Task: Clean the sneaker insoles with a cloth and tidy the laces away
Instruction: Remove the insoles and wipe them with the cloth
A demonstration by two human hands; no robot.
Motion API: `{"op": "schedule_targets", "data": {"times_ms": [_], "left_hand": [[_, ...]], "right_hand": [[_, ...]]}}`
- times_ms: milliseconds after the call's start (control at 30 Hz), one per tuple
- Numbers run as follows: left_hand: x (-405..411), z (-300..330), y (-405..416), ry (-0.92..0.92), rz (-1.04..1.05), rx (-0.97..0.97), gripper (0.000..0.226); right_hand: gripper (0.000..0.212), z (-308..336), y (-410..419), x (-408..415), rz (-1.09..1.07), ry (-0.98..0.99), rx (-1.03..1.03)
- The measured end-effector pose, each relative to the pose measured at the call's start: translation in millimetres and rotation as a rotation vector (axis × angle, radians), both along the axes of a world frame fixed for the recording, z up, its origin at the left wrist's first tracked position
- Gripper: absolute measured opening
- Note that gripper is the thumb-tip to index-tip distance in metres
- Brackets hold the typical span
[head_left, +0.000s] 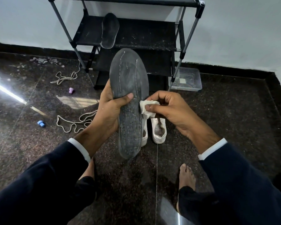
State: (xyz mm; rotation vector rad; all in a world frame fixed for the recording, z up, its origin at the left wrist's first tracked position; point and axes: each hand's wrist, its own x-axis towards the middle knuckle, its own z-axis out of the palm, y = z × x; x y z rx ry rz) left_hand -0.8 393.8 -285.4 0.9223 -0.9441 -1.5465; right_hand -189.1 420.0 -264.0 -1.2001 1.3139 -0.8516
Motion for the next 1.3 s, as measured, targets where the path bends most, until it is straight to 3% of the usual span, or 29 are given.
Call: {"op": "schedule_targets", "data": {"times_ms": [100, 200, 267, 433, 533, 633, 733, 900, 1100, 1300], "left_hand": [[1.9, 1.7, 0.3, 0.065, -0.076, 0.038, 0.054], [1.6, 3.6, 4.5, -0.004, -0.220, 0.021, 0.058], [-1.1, 1.5, 7.2, -0.036, -0.268, 0.005, 0.065], [-1.0, -0.9, 4.9, -0.032, -0.226, -0.015, 0.069], [-1.8, -1.4, 6.0, -0.006, -0.238, -0.024, 0.067], [-4.1, -2.5, 7.0, -0.042, -0.214, -0.013, 0.067], [-5.1, -5.8, 7.3, -0.064, -0.201, -0.024, 0.069], [-10.7, -10.3, 10.2, -0.099, -0.242, -0.058, 0.070], [-22.9, -11.8, 20.2, -0.120, -0.303, -0.101, 0.073], [-18.8, -11.5, 18.3, -0.161, -0.322, -0.128, 0.071]], "right_hand": [[0.014, 1.2, -2.8, 2.3, -0.110, -0.164, 0.041], [0.014, 1.7, -5.6, -0.5, -0.229, -0.324, 0.093], [0.015, 1.2, -5.7, -0.9, -0.248, -0.331, 0.084], [0.016, 4.5, -9.8, -14.7, -0.334, -0.042, -0.098], [0.016, 7.6, -11.7, -22.5, -0.375, -0.005, -0.148], [0.024, 8.9, -9.8, -19.7, -0.265, 0.243, -0.315], [0.037, 13.8, -7.0, -14.1, -0.221, 0.352, -0.437], [0.016, 14.0, -5.6, -8.3, -0.192, 0.643, -0.757], [0.021, 4.7, -4.4, -0.6, -0.189, 0.911, -0.934], [0.020, 0.9, -3.7, 1.0, -0.054, 0.813, -0.957]]}}
